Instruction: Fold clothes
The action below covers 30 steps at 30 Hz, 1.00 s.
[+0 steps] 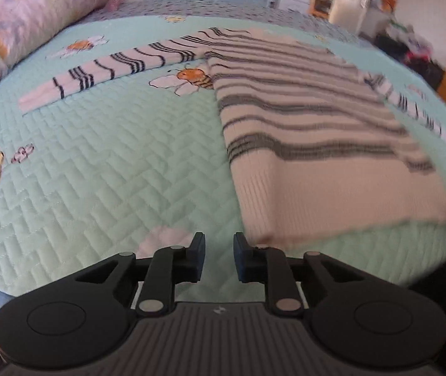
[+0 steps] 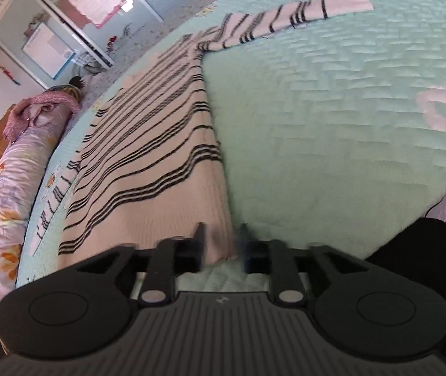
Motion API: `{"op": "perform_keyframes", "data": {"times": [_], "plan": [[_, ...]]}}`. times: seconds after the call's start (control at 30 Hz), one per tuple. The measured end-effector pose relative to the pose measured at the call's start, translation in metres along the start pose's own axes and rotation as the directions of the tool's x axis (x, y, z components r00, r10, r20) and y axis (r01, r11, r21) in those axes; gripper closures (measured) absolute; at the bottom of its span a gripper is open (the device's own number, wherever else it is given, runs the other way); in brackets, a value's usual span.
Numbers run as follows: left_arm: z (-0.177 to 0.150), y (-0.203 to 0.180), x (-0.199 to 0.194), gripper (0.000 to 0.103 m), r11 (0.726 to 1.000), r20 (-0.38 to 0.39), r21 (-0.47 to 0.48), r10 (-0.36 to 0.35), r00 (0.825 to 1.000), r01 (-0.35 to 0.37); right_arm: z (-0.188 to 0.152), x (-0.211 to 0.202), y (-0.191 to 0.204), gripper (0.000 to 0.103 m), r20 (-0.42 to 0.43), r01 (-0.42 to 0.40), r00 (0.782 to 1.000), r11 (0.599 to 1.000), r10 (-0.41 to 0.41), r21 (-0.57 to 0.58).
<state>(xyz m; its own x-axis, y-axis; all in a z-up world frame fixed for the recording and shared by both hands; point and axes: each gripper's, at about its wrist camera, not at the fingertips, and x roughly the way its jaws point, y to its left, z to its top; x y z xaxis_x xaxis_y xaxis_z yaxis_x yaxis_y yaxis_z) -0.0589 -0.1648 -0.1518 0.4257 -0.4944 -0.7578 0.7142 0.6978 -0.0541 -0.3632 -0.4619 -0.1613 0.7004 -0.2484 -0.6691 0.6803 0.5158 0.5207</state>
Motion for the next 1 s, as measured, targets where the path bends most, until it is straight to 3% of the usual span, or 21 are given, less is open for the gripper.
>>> {"op": "perform_keyframes", "data": {"times": [0.1, 0.23, 0.33, 0.5, 0.67, 0.77, 1.0], "plan": [[-0.012, -0.015, 0.000, 0.079, 0.990, 0.024, 0.130, 0.057, 0.998, -0.060, -0.011, -0.004, 0.022, 0.054, -0.001, 0.046, 0.999, 0.987, -0.047, -0.153], [-0.012, -0.033, 0.002, 0.075, 0.966, 0.072, 0.240, 0.085, 0.994, -0.100, -0.032, 0.001, 0.054, 0.054, 0.041, 0.149, 0.989, 0.910, -0.144, -0.387], [-0.008, -0.037, 0.010, 0.074, 0.962, 0.077, 0.256, 0.081, 0.994, -0.099, -0.039, 0.006, 0.065, 0.054, 0.070, 0.195, 0.981, 0.863, -0.183, -0.465], [-0.008, -0.043, 0.010, 0.074, 0.959, 0.090, 0.269, 0.067, 0.994, -0.089, -0.039, 0.006, 0.063, 0.054, 0.081, 0.213, 0.977, 0.856, -0.198, -0.471], [-0.009, -0.044, 0.003, 0.073, 0.961, 0.098, 0.267, 0.052, 0.994, -0.077, -0.037, 0.003, 0.058, 0.053, 0.097, 0.230, 0.973, 0.874, -0.208, -0.428], [-0.009, -0.046, 0.003, 0.064, 0.960, 0.099, 0.270, 0.051, 0.994, -0.076, -0.037, -0.001, 0.056, 0.053, 0.109, 0.227, 0.974, 0.882, -0.199, -0.413], [-0.008, -0.049, 0.011, 0.063, 0.954, 0.095, 0.286, 0.066, 0.993, -0.090, -0.039, 0.000, 0.058, 0.052, 0.114, 0.235, 0.972, 0.870, -0.205, -0.433]]}}
